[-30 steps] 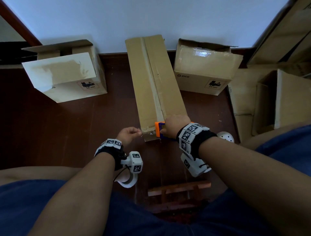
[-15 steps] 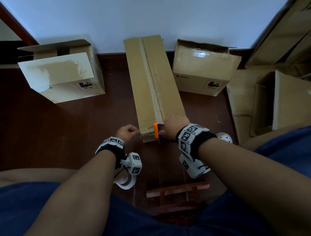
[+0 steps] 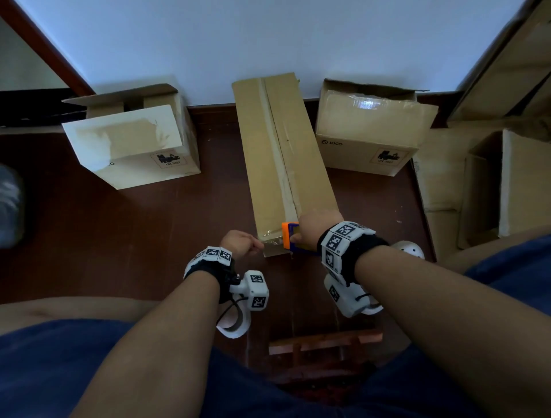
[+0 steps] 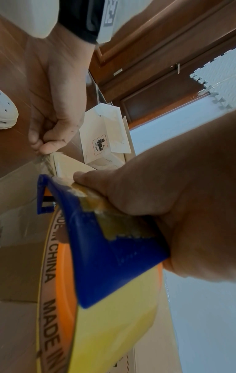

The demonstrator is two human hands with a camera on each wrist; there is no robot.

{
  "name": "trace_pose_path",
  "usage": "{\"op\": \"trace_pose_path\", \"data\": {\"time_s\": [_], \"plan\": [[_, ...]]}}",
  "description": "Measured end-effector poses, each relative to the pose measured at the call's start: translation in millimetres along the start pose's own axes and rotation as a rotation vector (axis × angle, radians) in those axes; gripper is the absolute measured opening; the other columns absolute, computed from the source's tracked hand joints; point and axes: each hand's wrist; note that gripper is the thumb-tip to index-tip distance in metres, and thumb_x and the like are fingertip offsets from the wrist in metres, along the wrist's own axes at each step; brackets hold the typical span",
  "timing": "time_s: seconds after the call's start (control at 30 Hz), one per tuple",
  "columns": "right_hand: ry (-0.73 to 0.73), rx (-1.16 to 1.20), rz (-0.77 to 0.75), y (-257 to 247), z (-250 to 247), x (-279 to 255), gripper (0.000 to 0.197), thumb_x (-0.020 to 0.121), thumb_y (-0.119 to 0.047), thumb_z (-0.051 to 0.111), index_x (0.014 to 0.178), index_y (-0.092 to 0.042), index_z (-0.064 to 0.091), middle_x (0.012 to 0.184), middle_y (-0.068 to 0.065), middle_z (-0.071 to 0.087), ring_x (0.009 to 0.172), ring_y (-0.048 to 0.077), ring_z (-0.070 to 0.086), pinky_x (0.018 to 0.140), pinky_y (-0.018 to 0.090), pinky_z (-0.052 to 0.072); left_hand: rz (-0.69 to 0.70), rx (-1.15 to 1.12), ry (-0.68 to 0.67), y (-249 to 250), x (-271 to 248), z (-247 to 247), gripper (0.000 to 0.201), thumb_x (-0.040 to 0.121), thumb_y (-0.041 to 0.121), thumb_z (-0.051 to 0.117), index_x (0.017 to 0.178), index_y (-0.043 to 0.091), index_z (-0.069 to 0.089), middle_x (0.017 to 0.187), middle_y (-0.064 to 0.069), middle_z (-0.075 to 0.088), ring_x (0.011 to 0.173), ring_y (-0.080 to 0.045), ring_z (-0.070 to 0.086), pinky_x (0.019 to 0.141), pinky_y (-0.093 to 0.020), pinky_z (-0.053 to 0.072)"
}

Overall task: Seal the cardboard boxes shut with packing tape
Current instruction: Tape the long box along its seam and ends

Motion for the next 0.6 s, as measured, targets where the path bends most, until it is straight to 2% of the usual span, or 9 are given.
{"op": "trace_pose_path", "data": {"time_s": [0.07,0.13,0.2,0.3,0.37,0.43,0.5,0.57,0.6], "plan": [[-0.009,0.010,-0.007,0,-1,1,0.037,0.094,-0.047,0.050,0.099,-0.012,0.061,0.073,0.000,0.050,0.075,0.019,0.054,0.061,0.029,0.042,-0.006,0.032,0.020,-6,9,-1,0.046,0.090,-0.009,0.048,0.058,0.009,0.075,0.068,-0.008,0.069,0.068,-0.018,0.062,0.064,-0.023,0.056],[-0.011,0.005,-0.008,-1,-2,2,0.038,0.094,-0.048,0.050,0.101,-0.012,0.062,0.070,-0.001,0.048,0.075,0.019,0.054,0.062,0.029,0.041,-0.006,0.128,0.019,-14,16,-1,0.047,0.089,-0.007,0.049,0.057,0.015,0.076,0.071,-0.005,0.072,0.075,-0.020,0.064,0.071,-0.029,0.057],[-0.004,-0.006,-0.005,-2,-1,3,0.040,0.093,-0.049,0.050,0.101,-0.012,0.062,0.070,-0.001,0.048,0.075,0.019,0.054,0.062,0.029,0.042,-0.005,0.276,0.011,-21,16,0,0.037,0.089,-0.003,0.047,0.073,0.012,0.077,0.080,-0.005,0.072,0.079,-0.021,0.064,0.069,-0.029,0.054],[-0.005,-0.014,0.003,-1,-1,5,0.039,0.093,-0.050,0.050,0.098,-0.013,0.061,0.070,-0.001,0.049,0.075,0.019,0.054,0.062,0.029,0.042,0.027,0.411,-0.040,-27,13,0,0.031,0.092,0.000,0.046,0.102,0.010,0.073,0.093,-0.006,0.071,0.089,-0.021,0.065,0.081,-0.031,0.054],[-0.004,-0.011,0.004,0,0,5,0.039,0.093,-0.050,0.050,0.096,-0.013,0.060,0.071,0.000,0.050,0.075,0.019,0.054,0.062,0.029,0.042,0.107,0.479,0.016,-20,6,-8,0.029,0.095,0.008,0.048,0.114,0.014,0.070,0.104,-0.005,0.070,0.093,-0.019,0.064,0.081,-0.027,0.049],[-0.002,-0.004,0.002,0,1,4,0.039,0.092,-0.050,0.050,0.096,-0.013,0.060,0.075,0.000,0.052,0.076,0.019,0.055,0.063,0.029,0.043,0.200,0.474,0.145,-7,-2,-19,0.020,0.094,0.017,0.055,0.103,0.021,0.072,0.102,0.000,0.071,0.094,-0.018,0.065,0.079,-0.025,0.047],[0.000,0.003,-0.002,0,1,4,0.037,0.092,-0.050,0.050,0.094,-0.013,0.059,0.074,0.000,0.052,0.076,0.019,0.055,0.063,0.029,0.043,0.223,0.419,0.197,1,-6,-27,0.018,0.089,0.016,0.058,0.083,0.025,0.072,0.087,0.005,0.071,0.089,-0.016,0.066,0.077,-0.025,0.050],[-0.003,0.012,-0.002,0,1,3,0.035,0.092,-0.048,0.050,0.090,-0.014,0.057,0.071,-0.001,0.049,0.075,0.019,0.055,0.063,0.029,0.043,0.165,0.392,0.112,7,-8,-25,0.030,0.087,0.009,0.055,0.068,0.026,0.071,0.074,0.008,0.068,0.082,-0.013,0.064,0.075,-0.025,0.051],[-0.002,0.017,-0.001,0,1,2,0.034,0.092,-0.047,0.051,0.089,-0.014,0.057,0.070,-0.001,0.049,0.074,0.018,0.054,0.061,0.028,0.042,0.134,0.405,0.060,8,-8,-22,0.032,0.088,0.009,0.054,0.067,0.025,0.071,0.073,0.008,0.067,0.080,-0.013,0.063,0.074,-0.025,0.050]]}}
Point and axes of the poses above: each hand's wrist, its own x-axis towards the middle knuckle, its own z-axis out of the palm, y = z × x
